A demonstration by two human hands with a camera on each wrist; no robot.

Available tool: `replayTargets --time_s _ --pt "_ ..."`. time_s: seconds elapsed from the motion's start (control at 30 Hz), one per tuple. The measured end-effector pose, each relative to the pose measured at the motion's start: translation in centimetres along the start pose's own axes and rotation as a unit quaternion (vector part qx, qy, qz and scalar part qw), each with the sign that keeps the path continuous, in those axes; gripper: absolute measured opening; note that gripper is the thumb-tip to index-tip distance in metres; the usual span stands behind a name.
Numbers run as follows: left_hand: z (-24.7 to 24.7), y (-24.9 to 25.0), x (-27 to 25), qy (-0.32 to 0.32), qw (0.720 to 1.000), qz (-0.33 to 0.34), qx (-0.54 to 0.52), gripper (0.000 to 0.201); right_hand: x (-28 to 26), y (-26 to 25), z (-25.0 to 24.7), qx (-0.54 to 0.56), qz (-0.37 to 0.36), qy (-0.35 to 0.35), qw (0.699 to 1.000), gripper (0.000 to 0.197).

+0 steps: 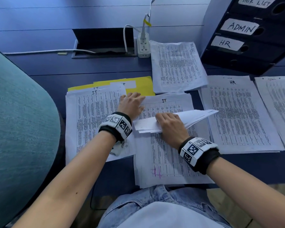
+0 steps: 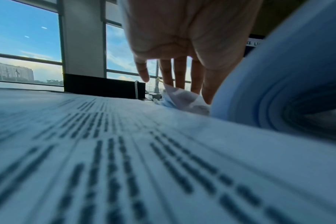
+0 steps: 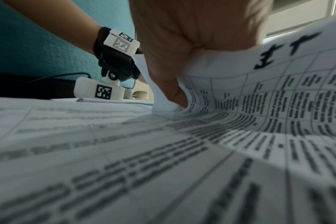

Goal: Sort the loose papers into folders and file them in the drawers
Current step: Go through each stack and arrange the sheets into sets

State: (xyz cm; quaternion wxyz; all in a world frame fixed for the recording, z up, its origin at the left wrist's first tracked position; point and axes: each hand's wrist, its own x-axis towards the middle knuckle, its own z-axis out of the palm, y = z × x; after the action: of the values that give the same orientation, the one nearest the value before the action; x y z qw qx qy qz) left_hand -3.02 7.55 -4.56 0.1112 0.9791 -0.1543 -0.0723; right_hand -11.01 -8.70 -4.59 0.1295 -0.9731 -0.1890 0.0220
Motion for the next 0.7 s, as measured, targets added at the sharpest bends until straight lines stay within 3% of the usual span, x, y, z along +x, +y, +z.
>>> replayTargets --time_s 0.27,0.43,0.6,0.7 --pt "0.1 0.0 -0.3 0.013 0.995 0.042 0.093 0.030 0.6 0.4 -0.3 -0.012 -0.001 -0.045 0.999 0.043" --pt "0.4 0.0 -0.2 0.031 0.998 0.004 0.056 0.043 0.9 0.3 -0.8 -0.031 0.003 -0.072 0.997 0.045" --pt "-0.1 0.1 -0.1 0.045 0.998 0.017 0.041 0.032 1.0 0.4 -0.8 -0.036 0.003 -0.081 0.996 0.044" --pt "-0.1 -0.1 -0.1 0.037 0.997 0.022 -0.065 0.017 1.3 0.5 -0.5 0.009 0.015 -0.032 0.999 0.058"
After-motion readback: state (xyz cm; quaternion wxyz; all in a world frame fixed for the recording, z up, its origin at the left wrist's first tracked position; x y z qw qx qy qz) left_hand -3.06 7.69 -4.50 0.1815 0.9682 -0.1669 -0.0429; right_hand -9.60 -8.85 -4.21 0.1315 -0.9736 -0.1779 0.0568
